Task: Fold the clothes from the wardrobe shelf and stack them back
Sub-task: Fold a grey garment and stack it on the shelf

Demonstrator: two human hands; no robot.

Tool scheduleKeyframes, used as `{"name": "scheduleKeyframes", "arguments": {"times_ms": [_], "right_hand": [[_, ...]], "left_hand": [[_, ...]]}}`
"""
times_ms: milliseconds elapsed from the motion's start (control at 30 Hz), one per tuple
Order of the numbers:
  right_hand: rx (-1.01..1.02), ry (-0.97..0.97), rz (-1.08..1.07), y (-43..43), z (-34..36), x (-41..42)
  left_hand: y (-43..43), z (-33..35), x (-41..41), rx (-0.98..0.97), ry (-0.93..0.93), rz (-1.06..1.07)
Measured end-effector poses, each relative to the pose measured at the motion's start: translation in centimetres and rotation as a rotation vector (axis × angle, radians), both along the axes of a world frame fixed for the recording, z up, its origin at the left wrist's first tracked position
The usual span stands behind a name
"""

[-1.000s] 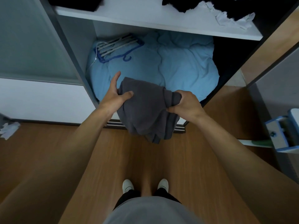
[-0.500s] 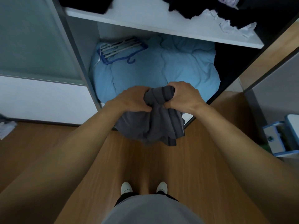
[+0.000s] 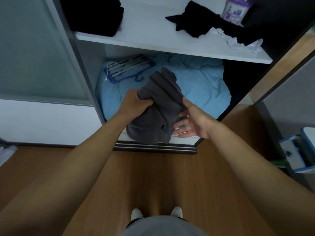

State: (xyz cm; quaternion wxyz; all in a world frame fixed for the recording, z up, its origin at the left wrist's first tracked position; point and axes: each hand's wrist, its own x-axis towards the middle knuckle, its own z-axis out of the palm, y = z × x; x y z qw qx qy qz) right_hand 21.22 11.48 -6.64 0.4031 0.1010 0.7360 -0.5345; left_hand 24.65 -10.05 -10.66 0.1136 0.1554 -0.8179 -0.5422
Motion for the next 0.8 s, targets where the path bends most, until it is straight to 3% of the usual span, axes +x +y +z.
{"name": "scheduleKeyframes", "arguments": {"times_ms": [67, 133, 267, 367, 600, 800], "right_hand": [[-0.328, -0.188, -0.142, -0.6, 0.6, -1.6], [-0.592, -0.259, -0.181, -1.3, 1.8, -3.3], [-0.885, -0.159, -0.07, -2.4, 4.5, -5.4], [-1.094, -0.08, -0.154, -3.6, 6.7, -6.6], [-1.111, 0.265, -0.202, -8.6, 11.4, -10.3], [-1.137, 0.357, -0.147, -12.0, 12.6, -16.3]], "left_hand": [[-0.3, 1.1, -0.4, 0.007, 0.064, -0.04], [-0.6, 2.4, -0.8, -0.001, 0.12, -0.144], [-0.9, 6.2, -1.8, 0.048, 0.172, -0.499], [-1.0, 8.7, -3.6, 0.173, 0.19, -0.651], [-1.4, 12.8, -9.5, 0.105, 0.392, -0.36], [-3.8, 15.4, -14.3, -0.034, 0.48, -0.234]]}}
